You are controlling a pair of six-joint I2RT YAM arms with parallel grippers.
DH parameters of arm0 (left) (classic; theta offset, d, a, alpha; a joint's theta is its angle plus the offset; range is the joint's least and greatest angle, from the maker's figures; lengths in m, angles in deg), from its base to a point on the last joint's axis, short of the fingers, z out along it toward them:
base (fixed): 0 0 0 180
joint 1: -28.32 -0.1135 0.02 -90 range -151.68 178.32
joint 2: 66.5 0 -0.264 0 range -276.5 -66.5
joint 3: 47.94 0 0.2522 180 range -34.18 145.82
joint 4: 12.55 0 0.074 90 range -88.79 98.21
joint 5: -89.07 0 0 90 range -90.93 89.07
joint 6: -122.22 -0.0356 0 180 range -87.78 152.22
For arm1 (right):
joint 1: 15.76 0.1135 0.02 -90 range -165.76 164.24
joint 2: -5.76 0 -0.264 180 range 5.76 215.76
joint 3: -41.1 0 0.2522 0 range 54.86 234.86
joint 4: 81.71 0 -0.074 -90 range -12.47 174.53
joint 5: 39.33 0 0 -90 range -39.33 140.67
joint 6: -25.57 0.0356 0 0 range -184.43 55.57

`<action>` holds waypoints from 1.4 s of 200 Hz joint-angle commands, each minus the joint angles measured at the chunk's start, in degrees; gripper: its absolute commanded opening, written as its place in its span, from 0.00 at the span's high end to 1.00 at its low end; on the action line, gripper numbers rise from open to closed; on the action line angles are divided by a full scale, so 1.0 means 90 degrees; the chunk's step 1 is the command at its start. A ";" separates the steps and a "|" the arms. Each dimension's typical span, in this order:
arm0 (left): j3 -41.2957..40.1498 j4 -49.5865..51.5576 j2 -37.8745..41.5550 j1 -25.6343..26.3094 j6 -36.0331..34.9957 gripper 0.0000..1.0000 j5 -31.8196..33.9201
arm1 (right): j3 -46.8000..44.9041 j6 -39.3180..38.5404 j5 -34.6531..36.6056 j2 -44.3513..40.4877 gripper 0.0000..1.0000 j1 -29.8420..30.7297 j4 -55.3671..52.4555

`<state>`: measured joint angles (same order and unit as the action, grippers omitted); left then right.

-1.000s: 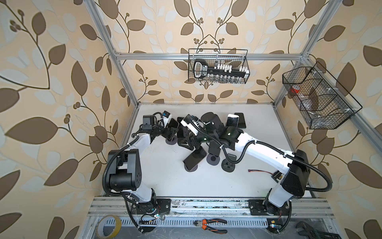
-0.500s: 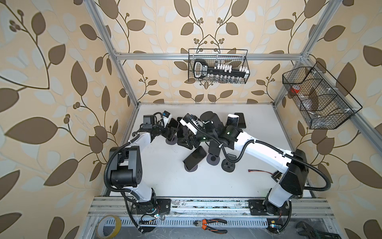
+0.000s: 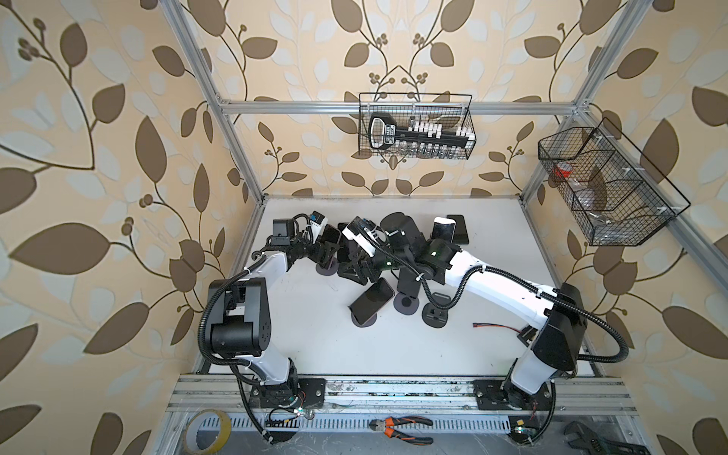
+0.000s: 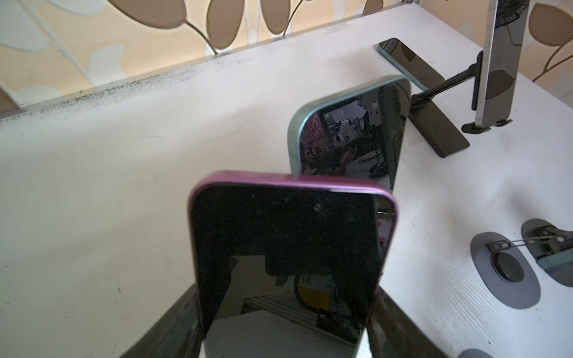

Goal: Remove the phone from the phone stand

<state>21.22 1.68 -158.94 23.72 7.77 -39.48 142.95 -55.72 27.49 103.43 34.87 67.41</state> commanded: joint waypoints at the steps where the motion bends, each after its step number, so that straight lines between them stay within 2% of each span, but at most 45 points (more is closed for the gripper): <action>1: 0.0124 0.0048 0.0140 -0.0063 -0.0165 0.27 -0.0102 | 0.0203 -0.0099 -0.0093 0.0113 0.28 0.0031 -0.0087; 180: 0.0203 0.0262 0.0418 -0.0060 -0.0180 0.43 -0.0014 | 0.0251 -0.0071 0.0039 0.0029 0.29 0.0030 -0.0222; 280: 0.0095 0.0197 0.0757 -0.0055 0.0179 0.51 0.0001 | 0.0173 0.0072 0.0115 -0.0090 0.30 0.0029 -0.0261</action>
<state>21.24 4.83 -155.73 23.72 8.45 -38.10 143.17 -55.44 27.99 103.43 34.87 66.05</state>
